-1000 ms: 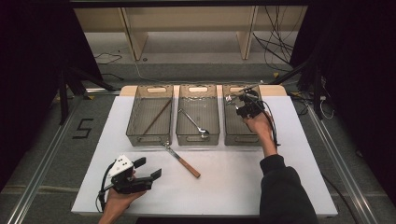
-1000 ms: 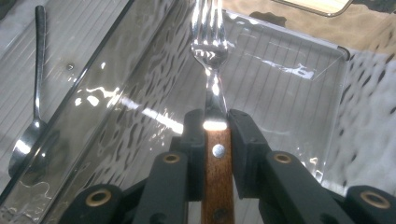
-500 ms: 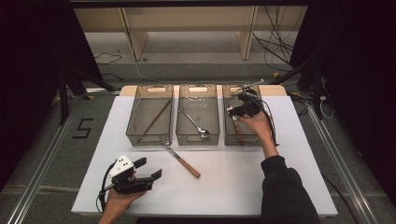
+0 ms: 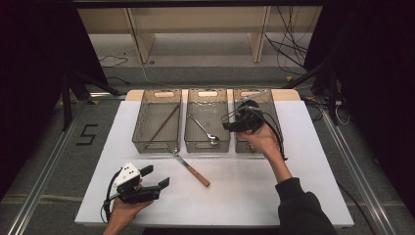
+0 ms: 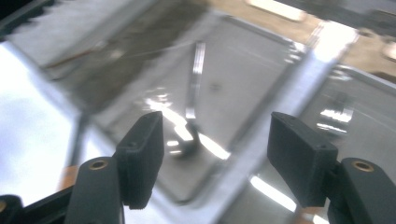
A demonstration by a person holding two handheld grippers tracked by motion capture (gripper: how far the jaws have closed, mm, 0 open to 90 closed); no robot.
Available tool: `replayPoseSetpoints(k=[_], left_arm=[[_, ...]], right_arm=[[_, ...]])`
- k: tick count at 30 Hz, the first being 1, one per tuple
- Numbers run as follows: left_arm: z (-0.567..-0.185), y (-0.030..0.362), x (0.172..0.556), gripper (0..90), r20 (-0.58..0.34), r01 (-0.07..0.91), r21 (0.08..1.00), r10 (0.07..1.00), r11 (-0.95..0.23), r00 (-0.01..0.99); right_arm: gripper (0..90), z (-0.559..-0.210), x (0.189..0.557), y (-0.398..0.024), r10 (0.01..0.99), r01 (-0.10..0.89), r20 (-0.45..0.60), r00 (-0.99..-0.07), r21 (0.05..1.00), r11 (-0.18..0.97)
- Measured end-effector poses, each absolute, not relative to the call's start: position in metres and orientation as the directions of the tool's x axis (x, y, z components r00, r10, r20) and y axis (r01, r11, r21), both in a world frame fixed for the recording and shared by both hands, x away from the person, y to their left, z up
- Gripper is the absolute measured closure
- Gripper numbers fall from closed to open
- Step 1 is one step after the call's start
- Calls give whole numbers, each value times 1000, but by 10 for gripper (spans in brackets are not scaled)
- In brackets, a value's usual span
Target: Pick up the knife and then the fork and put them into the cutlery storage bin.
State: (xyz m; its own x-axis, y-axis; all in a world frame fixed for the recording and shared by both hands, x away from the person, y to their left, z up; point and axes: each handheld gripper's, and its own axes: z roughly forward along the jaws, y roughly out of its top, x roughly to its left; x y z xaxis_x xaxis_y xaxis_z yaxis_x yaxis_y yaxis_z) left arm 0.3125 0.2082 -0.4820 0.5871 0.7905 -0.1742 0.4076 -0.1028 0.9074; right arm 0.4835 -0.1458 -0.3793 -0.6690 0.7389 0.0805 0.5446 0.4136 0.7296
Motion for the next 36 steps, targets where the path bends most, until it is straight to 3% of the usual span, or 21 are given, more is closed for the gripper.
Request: replayPoseSetpoints(k=[10, 36], left_arm=[[-482, 208, 312, 184, -174, 409, 907, 791, -104, 587], [-482, 208, 312, 186, -169, 406, 907, 791, -108, 588]], right_arm=[[348, -396, 436, -109, 627, 470, 67, -776, 724, 505], [339, -442, 407, -55, 521, 451, 80, -850, 622, 640]])
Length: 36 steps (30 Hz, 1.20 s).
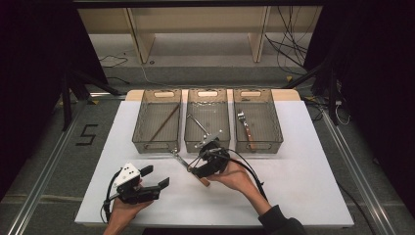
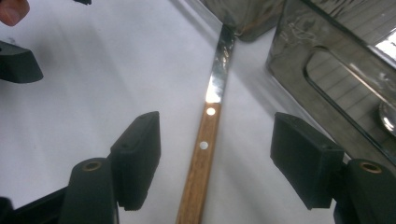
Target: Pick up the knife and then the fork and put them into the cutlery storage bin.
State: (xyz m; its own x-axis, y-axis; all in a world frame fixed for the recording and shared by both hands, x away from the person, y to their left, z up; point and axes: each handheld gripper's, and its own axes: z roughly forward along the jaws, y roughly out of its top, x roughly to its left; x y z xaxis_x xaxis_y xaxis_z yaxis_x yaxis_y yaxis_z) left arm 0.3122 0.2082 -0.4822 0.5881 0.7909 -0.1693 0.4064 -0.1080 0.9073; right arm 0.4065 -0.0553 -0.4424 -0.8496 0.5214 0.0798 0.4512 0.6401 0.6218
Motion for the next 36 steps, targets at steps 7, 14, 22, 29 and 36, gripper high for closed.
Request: replayPoseSetpoints(k=[7, 14, 22, 29, 36], left_arm=[[-482, 208, 312, 188, -163, 404, 907, 791, -114, 590], [-482, 208, 312, 191, -157, 402, 907, 790, -122, 593], [-482, 208, 312, 192, -156, 400, 908, 789, -123, 594], [-482, 208, 312, 192, -153, 399, 909, 790, -123, 594], [-482, 208, 312, 192, -154, 399, 909, 790, -123, 593]], right_arm=[[337, -449, 402, -47, 497, 436, 75, -864, 605, 667], [338, -460, 399, -39, 484, 433, 75, -872, 582, 689], [352, -464, 397, -33, 474, 419, 60, -879, 573, 705], [377, -466, 399, -32, 481, 418, 47, -876, 572, 706], [477, -469, 402, -31, 491, 419, 20, -871, 550, 722]])
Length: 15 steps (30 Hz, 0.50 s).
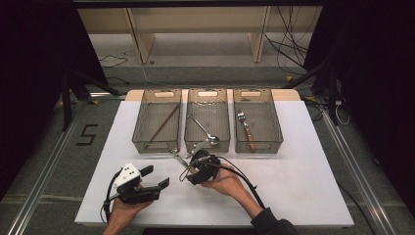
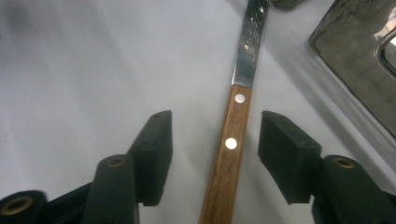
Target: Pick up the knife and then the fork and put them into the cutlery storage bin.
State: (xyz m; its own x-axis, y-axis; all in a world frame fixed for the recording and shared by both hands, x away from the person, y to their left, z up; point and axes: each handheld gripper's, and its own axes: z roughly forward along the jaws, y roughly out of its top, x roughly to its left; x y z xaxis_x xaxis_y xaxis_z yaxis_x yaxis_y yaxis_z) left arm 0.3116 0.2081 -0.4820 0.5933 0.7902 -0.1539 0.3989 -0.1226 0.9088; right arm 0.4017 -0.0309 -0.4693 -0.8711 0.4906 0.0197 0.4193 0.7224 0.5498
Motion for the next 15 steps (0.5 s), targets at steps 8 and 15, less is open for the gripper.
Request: replayPoseSetpoints(k=[8, 15], left_arm=[[-482, 208, 312, 192, -155, 399, 909, 790, -121, 593], [-482, 208, 312, 192, -156, 399, 909, 790, -121, 593]], right_arm=[[591, -476, 407, -27, 516, 439, -2, -856, 523, 730], [682, -476, 408, -24, 519, 437, -22, -855, 510, 741]])
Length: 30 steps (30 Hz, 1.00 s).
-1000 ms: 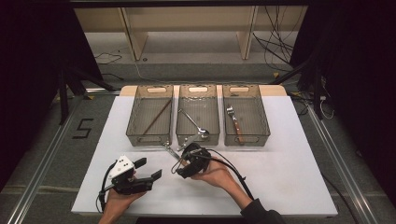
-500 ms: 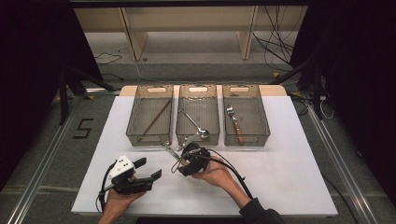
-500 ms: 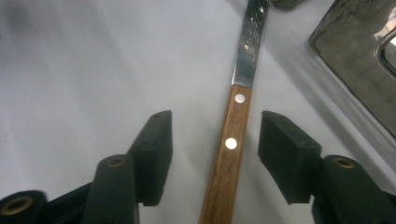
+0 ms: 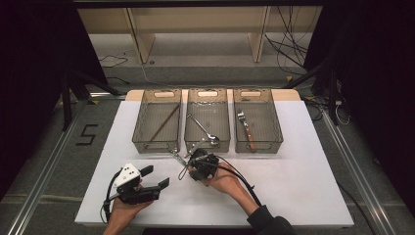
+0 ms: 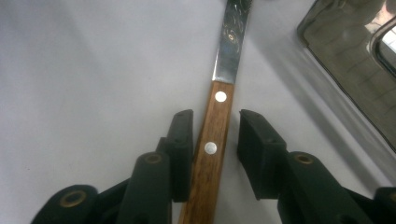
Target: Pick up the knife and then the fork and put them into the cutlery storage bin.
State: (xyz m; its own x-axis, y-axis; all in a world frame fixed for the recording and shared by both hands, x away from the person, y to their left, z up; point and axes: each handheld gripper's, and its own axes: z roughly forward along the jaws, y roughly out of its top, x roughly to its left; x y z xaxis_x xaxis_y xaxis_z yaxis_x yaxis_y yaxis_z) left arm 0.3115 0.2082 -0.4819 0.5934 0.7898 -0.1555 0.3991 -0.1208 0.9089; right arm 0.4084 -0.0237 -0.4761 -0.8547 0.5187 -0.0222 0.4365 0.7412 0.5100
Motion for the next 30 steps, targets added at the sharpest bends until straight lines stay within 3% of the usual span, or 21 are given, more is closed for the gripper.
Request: replayPoseSetpoints(k=[11, 30], left_arm=[[-482, 208, 311, 193, -156, 399, 909, 789, -121, 594], [-482, 209, 311, 192, -159, 400, 909, 790, -117, 592]], right_arm=[[762, -474, 409, -17, 508, 435, -34, -861, 470, 768], [771, -472, 405, -18, 424, 354, -51, -904, 466, 811]])
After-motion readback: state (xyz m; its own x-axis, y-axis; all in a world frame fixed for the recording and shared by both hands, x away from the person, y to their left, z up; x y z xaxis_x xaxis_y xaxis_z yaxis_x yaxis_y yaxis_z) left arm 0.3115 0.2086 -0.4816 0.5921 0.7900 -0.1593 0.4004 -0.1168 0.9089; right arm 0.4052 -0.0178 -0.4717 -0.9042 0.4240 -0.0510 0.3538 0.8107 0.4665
